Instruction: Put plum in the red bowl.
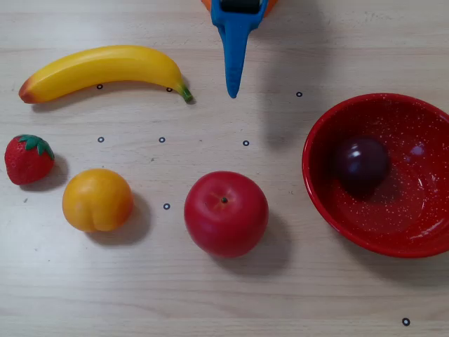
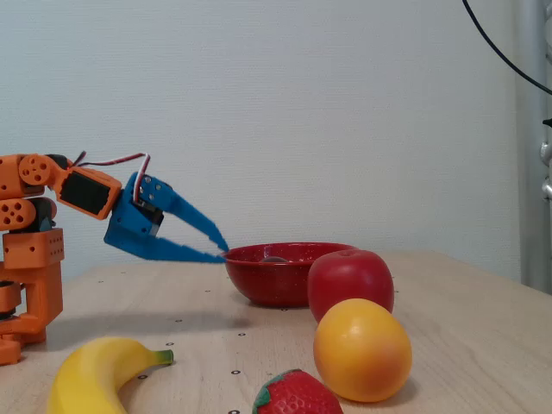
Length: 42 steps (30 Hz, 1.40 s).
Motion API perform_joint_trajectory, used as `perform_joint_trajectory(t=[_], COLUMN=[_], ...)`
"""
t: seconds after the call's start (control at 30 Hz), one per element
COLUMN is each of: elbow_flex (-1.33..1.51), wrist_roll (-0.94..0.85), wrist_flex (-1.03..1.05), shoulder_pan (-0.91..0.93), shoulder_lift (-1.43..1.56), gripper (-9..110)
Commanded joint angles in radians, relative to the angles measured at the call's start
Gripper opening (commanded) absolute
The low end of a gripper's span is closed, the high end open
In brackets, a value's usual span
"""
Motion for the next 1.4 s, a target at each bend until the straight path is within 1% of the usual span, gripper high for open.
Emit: perform_joint_trajectory(t=[0.0, 0.17, 0.47, 0.73, 0.9, 1.07, 1.27, 1.37], elbow_flex=[0.014, 0.014, 0.014, 0.014, 0.014, 0.014, 0.014, 0.014], wrist_roll=[-0.015, -0.051, -0.107, -0.123, -0.164, -0.153, -0.034, -0.025], wrist_flex=[0.046, 0.094, 0.301, 0.305, 0.307, 0.307, 0.316, 0.318], shoulder_pan=[-0.017, -0.005, -0.025, -0.037, -0.067, -0.064, 0.031, 0.037], shoulder_lift=[0.043, 0.046, 0.046, 0.046, 0.044, 0.044, 0.044, 0.044], gripper=[0, 0, 0, 0, 0, 0, 0, 0])
